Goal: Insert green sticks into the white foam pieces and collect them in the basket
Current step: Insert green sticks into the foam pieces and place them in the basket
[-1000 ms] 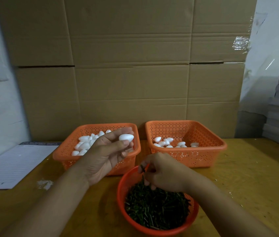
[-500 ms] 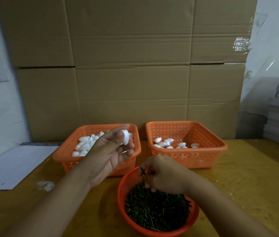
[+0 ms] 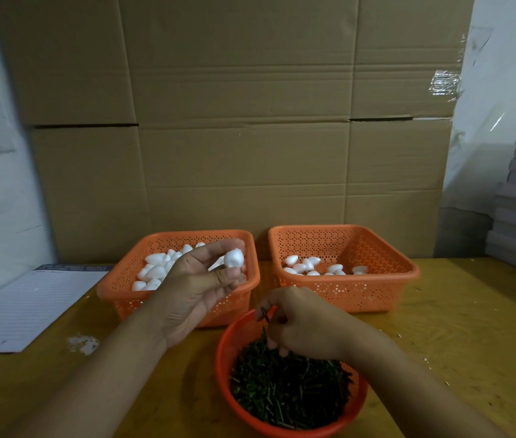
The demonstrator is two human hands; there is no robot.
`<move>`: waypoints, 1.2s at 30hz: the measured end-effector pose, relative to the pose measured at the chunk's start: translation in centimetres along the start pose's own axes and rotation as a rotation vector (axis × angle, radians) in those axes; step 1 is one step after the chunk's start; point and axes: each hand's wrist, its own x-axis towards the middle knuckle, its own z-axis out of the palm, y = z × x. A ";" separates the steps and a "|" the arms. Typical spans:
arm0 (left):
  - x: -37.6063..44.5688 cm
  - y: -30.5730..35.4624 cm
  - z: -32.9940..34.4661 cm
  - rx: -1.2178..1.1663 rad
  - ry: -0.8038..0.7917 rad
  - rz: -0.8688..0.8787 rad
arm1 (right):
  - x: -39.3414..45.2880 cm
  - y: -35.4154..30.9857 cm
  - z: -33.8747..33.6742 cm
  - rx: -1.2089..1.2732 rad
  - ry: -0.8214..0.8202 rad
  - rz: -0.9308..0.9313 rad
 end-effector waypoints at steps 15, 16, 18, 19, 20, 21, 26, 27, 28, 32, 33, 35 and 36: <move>0.1 0.2 0.6 -0.056 0.004 -0.018 | 0.1 0.1 0.0 -0.004 -0.001 -0.017; 0.1 0.2 0.7 -0.061 0.005 -0.023 | 0.1 0.1 0.1 -0.005 -0.002 -0.016; 0.1 0.2 1.0 -0.063 0.002 -0.034 | 0.1 0.1 0.1 -0.009 -0.004 -0.015; 0.1 0.2 1.1 -0.062 -0.002 -0.042 | 0.1 0.1 0.1 -0.011 -0.005 -0.015; 0.0 0.2 1.2 -0.060 -0.004 -0.050 | 0.1 0.1 0.1 -0.010 -0.008 -0.015; 0.0 0.2 1.2 -0.056 -0.003 -0.058 | 0.1 0.1 0.1 -0.006 -0.010 -0.014; 0.0 0.0 1.3 -0.028 0.009 -0.063 | 0.1 0.1 0.1 0.004 -0.005 -0.014; -0.1 0.0 1.3 -0.036 0.006 -0.060 | 0.1 0.1 0.1 0.005 -0.006 -0.015; -0.1 0.0 1.3 -0.042 -0.003 -0.057 | 0.0 0.0 0.1 0.005 -0.007 -0.015; -0.2 0.0 1.2 -0.025 -0.020 -0.054 | 0.0 0.0 0.1 0.000 -0.005 -0.017; -0.2 0.1 1.2 -0.026 -0.017 -0.053 | 0.0 0.0 0.1 -0.005 -0.005 -0.024; -0.3 0.1 1.3 -0.013 -0.010 -0.051 | 0.0 0.0 0.1 -0.014 -0.008 -0.039; -0.3 0.1 1.2 0.002 -0.007 -0.050 | 0.0 0.0 0.1 -0.016 -0.011 -0.043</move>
